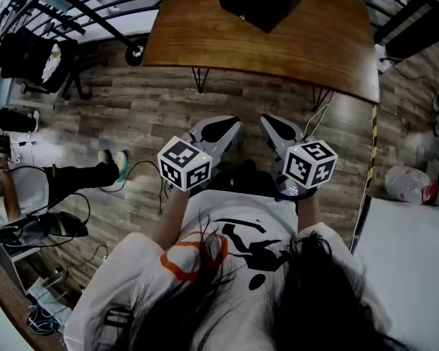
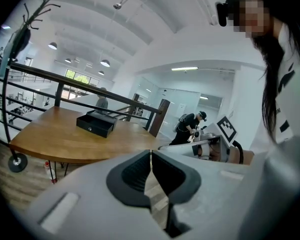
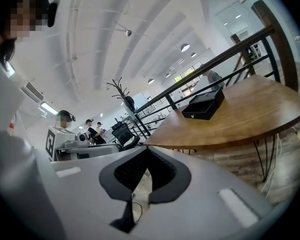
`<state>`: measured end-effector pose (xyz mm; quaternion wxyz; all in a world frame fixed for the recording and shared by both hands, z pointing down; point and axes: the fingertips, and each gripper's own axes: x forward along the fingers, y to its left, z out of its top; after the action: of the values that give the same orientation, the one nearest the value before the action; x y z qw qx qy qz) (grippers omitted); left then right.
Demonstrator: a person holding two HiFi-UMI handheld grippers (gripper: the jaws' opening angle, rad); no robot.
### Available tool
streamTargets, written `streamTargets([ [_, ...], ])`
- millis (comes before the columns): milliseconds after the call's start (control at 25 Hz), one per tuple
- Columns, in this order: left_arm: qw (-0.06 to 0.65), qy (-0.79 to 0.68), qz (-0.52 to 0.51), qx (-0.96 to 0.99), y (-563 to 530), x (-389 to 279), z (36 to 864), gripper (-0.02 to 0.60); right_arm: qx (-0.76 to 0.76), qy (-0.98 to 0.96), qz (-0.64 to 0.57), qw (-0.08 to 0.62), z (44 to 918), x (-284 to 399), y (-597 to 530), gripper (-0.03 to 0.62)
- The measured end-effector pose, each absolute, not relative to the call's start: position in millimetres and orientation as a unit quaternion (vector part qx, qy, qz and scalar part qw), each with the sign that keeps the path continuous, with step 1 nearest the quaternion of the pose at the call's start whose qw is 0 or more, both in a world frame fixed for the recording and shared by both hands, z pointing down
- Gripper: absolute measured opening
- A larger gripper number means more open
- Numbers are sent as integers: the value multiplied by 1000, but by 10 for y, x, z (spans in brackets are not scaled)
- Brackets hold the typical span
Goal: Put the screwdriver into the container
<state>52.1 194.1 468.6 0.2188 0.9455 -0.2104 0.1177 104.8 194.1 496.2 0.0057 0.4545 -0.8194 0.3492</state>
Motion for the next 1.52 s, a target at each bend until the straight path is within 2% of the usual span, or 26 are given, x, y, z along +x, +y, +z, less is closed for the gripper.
streamTargets([
  [520, 212, -188, 99, 954, 2155, -95, 4540, 2, 486, -812, 324, 16, 4789, 539, 2122, 23],
  [1080, 205, -145, 84, 964, 2834, -1099, 4441, 2, 519, -797, 310, 9, 4640, -512, 2843, 23],
  [1520, 201, -125, 83, 968, 3296, -1213, 4498, 2, 529, -792, 304, 22, 4708, -663, 3301, 23],
])
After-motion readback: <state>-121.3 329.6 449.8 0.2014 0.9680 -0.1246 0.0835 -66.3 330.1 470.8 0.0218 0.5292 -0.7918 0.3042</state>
